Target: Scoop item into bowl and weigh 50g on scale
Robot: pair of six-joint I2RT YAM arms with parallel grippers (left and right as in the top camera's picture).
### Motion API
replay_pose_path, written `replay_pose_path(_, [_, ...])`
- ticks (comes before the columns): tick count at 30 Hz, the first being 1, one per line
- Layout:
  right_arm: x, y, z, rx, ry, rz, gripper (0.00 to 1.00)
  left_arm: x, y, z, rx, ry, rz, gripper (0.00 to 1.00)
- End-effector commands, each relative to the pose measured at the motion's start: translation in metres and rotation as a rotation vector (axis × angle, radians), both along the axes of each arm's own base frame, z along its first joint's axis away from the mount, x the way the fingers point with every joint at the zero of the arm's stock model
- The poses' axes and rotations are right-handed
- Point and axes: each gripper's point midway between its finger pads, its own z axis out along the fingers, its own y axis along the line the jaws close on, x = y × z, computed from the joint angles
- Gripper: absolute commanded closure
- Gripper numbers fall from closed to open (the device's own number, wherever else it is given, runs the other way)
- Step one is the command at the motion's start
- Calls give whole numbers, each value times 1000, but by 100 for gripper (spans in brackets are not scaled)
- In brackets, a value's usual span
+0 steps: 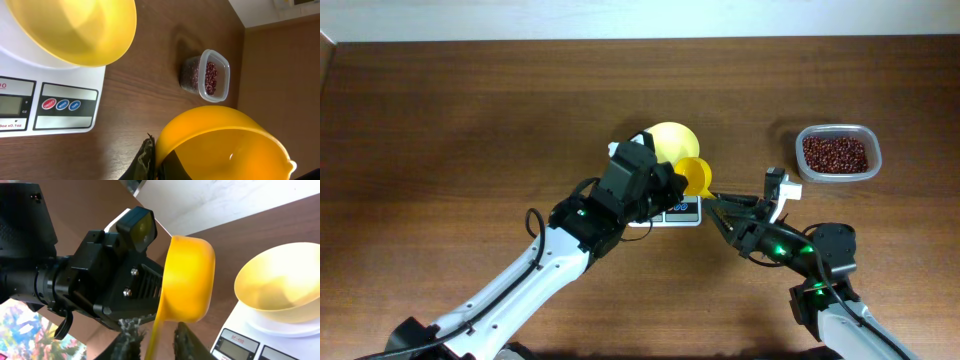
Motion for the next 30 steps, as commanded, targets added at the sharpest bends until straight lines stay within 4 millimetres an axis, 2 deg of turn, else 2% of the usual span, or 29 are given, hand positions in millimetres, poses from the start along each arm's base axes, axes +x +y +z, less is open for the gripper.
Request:
replay_pose_path(1, [2, 2, 6, -2, -25, 1, 78, 1, -4, 6, 10, -30, -25, 100])
replay_pose_path(5, [5, 0, 6, -1, -25, -20, 77, 0, -4, 5, 14, -26, -25, 100])
replay_pose_path(8, [8, -2, 6, -1, -25, -41, 71, 0, -4, 5, 13, -26, -25, 100])
replay_pose_path(13, [9, -3, 6, -1, -24, -45, 70, -1, -4, 4, 15, -20, -28, 100])
replay_pose_path(15, [9, -3, 6, -1, -24, -45, 65, -2, -3, 2, 21, -13, -27, 100])
replay_pose_path(17, [9, -3, 6, -1, -24, -45, 49, -2, -3, 3, 21, -13, -27, 100])
replay_pose_path(18, [9, -3, 6, -1, -24, -45, 48, -2, -3, 2, 21, -13, -27, 100])
replay_pose_path(26, [9, -3, 6, -1, -25, -47, 72, -2, -3, 2, 23, -10, -27, 100])
replay_pose_path(30, [12, -5, 6, 0, -24, -70, 75, -3, -2, 1, 25, -7, -27, 100])
